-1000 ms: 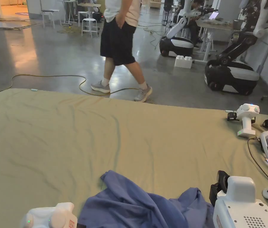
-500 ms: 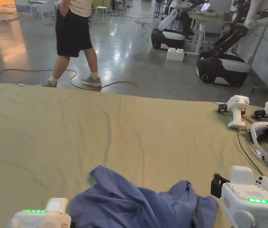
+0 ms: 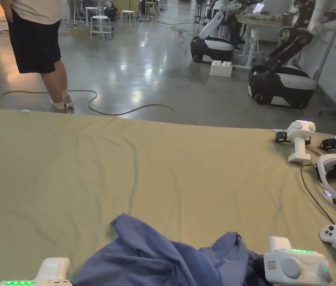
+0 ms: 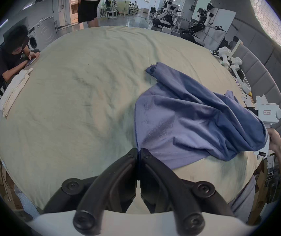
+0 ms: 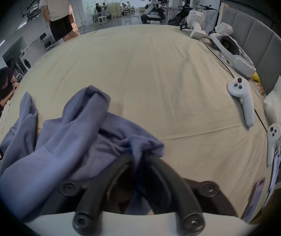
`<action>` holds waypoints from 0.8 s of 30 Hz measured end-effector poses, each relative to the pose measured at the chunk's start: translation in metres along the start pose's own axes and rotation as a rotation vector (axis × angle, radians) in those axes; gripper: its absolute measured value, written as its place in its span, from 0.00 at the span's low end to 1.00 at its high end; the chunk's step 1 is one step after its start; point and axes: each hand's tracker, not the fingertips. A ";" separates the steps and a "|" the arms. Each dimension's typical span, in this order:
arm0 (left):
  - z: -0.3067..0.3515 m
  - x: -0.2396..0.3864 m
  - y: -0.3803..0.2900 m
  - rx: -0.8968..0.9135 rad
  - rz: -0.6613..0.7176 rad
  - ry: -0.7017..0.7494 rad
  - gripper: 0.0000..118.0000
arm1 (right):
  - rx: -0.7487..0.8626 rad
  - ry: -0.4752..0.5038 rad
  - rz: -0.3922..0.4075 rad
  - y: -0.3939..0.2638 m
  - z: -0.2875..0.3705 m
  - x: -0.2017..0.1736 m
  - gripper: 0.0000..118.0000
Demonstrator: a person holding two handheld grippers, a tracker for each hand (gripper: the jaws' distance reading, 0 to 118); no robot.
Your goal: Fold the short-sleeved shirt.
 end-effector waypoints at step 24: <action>0.169 -0.032 0.088 0.494 0.080 -0.117 0.03 | 0.595 -0.133 0.092 0.019 0.243 0.002 0.03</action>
